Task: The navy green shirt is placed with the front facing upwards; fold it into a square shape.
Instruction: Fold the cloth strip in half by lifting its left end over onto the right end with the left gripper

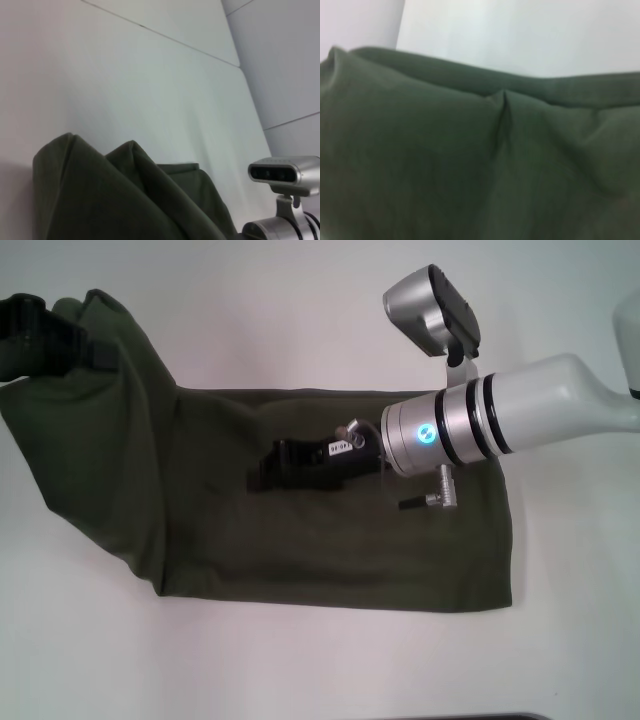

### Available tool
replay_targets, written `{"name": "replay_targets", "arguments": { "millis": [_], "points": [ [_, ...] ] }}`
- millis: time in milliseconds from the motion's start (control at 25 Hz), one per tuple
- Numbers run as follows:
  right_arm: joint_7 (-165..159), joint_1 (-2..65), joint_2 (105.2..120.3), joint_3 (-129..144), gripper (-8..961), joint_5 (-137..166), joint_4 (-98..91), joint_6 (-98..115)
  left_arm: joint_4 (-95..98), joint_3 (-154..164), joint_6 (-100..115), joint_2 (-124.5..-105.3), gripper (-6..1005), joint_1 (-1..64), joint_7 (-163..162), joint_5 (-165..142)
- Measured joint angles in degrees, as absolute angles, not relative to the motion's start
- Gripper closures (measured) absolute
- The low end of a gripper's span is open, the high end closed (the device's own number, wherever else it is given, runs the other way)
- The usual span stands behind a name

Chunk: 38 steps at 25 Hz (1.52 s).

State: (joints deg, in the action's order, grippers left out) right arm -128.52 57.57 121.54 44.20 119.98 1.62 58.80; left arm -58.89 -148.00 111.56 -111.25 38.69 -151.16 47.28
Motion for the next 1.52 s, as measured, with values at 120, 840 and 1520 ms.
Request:
{"name": "replay_targets", "arguments": {
  "millis": [120,840,1520],
  "points": [
    [-128.45,57.66,121.54,42.45,942,119.97,2.24,58.42,-58.89,-148.01,111.80,-111.26,945,38.52,-151.01,47.84],
    [-127.54,60.95,121.11,41.99,941,124.86,5.46,57.64,-59.42,-148.01,111.89,-111.81,946,38.41,-151.30,47.90],
    [-130.98,66.23,121.53,42.91,939,128.96,2.81,59.88,-59.62,-148.01,111.95,-112.05,945,38.82,-151.43,47.90]
  ]
}}
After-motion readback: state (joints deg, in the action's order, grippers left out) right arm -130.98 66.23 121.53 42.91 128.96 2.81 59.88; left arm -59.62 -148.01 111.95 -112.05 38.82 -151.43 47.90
